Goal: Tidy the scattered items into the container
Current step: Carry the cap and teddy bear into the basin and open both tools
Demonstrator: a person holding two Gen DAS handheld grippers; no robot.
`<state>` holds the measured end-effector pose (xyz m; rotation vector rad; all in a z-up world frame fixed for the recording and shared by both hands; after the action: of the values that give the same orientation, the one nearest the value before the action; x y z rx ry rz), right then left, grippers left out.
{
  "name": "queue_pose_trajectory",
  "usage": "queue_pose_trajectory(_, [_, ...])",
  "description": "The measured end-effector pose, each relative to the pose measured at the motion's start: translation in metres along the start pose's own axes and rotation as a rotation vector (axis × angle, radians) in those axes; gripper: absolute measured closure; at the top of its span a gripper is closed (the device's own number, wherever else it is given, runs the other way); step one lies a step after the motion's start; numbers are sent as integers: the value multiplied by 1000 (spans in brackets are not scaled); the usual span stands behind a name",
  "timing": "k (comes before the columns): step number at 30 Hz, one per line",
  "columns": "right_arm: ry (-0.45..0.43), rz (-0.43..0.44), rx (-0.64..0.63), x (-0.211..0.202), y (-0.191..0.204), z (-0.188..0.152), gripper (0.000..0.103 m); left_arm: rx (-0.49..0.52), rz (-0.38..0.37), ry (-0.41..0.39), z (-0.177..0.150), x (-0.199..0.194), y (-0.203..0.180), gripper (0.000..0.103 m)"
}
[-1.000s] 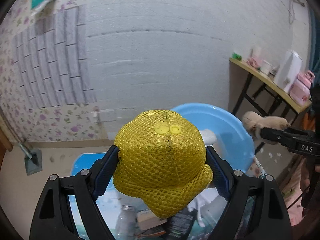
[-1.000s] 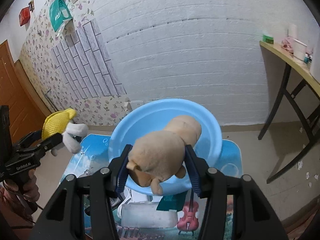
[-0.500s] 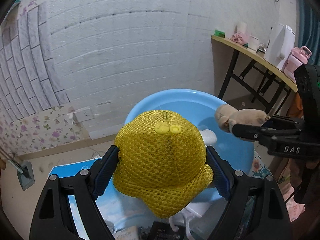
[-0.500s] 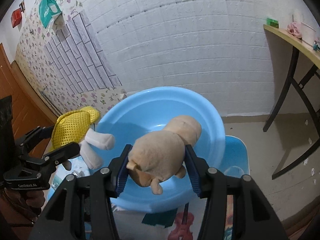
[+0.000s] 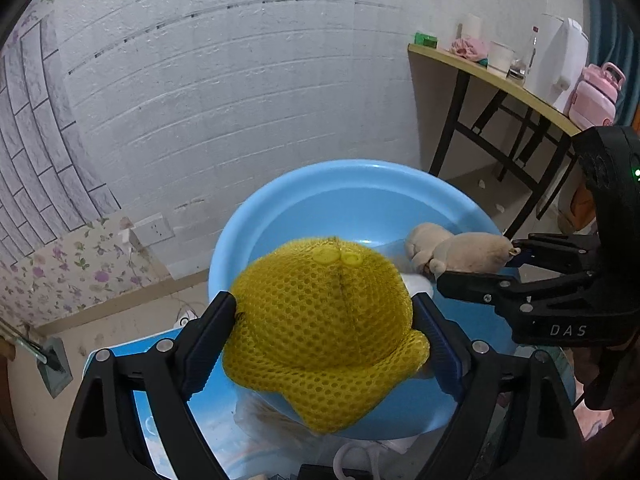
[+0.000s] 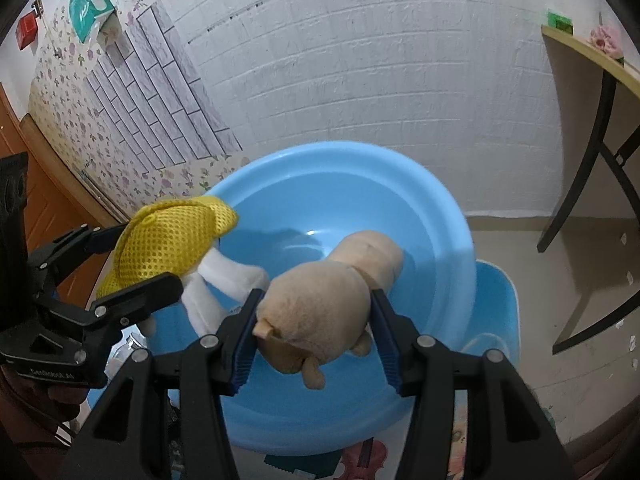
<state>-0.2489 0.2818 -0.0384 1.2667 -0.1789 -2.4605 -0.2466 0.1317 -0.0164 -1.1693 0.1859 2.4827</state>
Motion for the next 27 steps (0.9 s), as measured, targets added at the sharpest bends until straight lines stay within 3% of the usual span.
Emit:
queue_pose_trajectory(11, [36,0,3,4,0,-8,47,9,-16,-1,-2,-7,-6,14])
queue_pose_trajectory(15, [17,-6,-21,-3,8,-6,35,10,-22,-13,-5,-18,-10,9])
queue_pose_trajectory(19, [7,-24,-37,-15,10,-9,34,3,-36,-13,-12,-31,-13,9])
queue_pose_trajectory(22, [1,-33,-43,-27,13,-12,34,-23,-30,-25,-19,-45,-12,4])
queue_pose_trajectory(27, [-24,-59,-74,-54,28,-23,34,-94,-18,-36,-37,-69,-4,3])
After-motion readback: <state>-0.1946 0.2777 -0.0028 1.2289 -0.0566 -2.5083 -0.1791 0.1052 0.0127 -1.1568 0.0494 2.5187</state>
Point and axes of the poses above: each gripper's, at about its wrist camera, not at the fingertips, and x roughly the way its jaws point, y to its left, z to its top, the point moved 3 cm from there along x, roughly the way its jaws point, and after that the axes turned 2 degrees about -z, right-handed, at the moved point
